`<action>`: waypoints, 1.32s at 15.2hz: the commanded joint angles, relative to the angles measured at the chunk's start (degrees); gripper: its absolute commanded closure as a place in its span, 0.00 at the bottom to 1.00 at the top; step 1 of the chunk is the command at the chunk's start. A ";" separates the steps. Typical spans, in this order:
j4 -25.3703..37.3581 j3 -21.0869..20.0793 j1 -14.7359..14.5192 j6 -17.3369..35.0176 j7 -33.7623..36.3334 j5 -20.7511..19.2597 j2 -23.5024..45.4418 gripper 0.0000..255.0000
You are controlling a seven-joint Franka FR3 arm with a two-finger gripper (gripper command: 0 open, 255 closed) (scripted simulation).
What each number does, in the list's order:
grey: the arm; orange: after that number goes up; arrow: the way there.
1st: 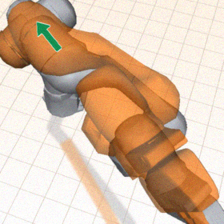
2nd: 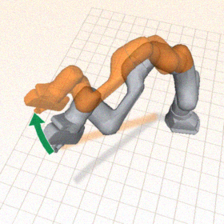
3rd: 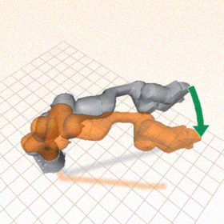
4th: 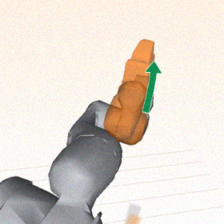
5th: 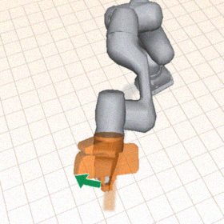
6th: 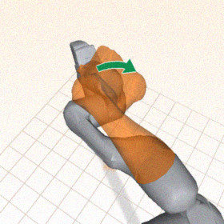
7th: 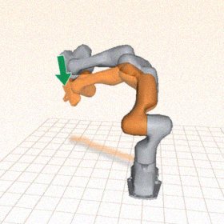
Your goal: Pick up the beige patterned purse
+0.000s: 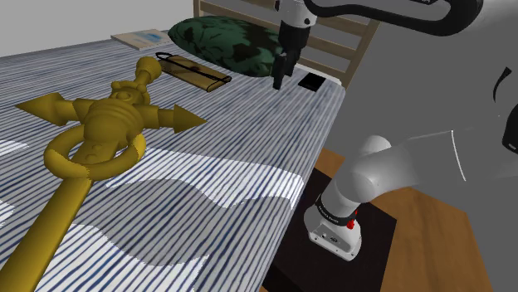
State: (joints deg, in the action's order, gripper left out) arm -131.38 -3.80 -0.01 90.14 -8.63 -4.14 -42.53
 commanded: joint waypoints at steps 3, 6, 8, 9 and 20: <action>2.53 -1.17 0.06 1.73 1.39 0.10 4.44 0.00; 6.89 -2.86 0.22 3.81 3.48 -0.07 11.15 0.00; 10.17 -3.97 0.36 4.84 4.90 -0.41 15.67 0.00; 11.92 -4.51 0.42 5.24 5.62 -0.65 17.94 0.00; 37.08 -9.34 -0.30 4.31 13.55 -6.37 44.24 0.00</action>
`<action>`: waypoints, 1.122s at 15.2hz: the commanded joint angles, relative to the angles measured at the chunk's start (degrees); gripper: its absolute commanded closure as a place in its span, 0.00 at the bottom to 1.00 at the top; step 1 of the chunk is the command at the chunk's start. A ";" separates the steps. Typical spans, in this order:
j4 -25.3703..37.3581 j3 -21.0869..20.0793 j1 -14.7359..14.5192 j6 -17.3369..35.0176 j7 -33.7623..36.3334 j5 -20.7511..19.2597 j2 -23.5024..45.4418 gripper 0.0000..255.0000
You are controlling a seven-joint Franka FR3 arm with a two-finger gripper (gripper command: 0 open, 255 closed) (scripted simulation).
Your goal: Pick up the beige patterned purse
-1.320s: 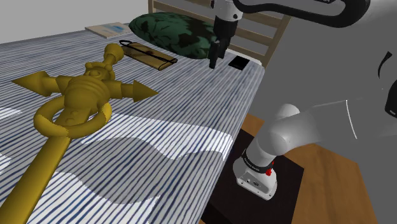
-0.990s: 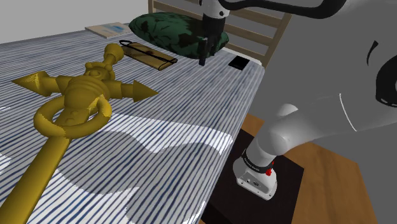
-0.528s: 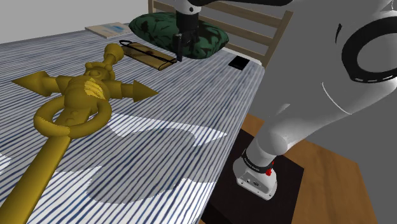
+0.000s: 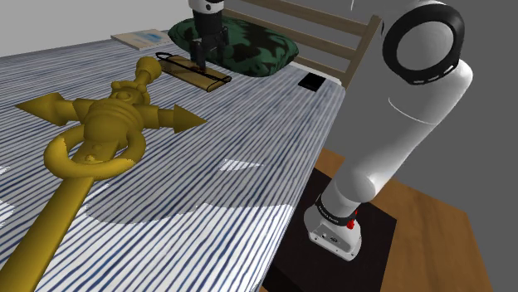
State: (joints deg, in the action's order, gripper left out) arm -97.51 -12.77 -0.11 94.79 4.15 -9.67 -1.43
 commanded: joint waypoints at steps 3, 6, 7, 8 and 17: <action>12.66 -1.00 -1.40 -2.56 2.54 -3.18 11.15 0.00; 24.18 -1.19 -3.28 -5.95 3.77 -5.72 20.00 0.00; 27.77 -1.11 -3.95 -7.11 3.95 -6.40 22.59 0.00; 26.61 -1.04 -3.88 -6.21 4.08 -6.31 22.33 0.00; 19.87 -1.01 -3.29 -0.65 5.10 -6.12 21.23 1.00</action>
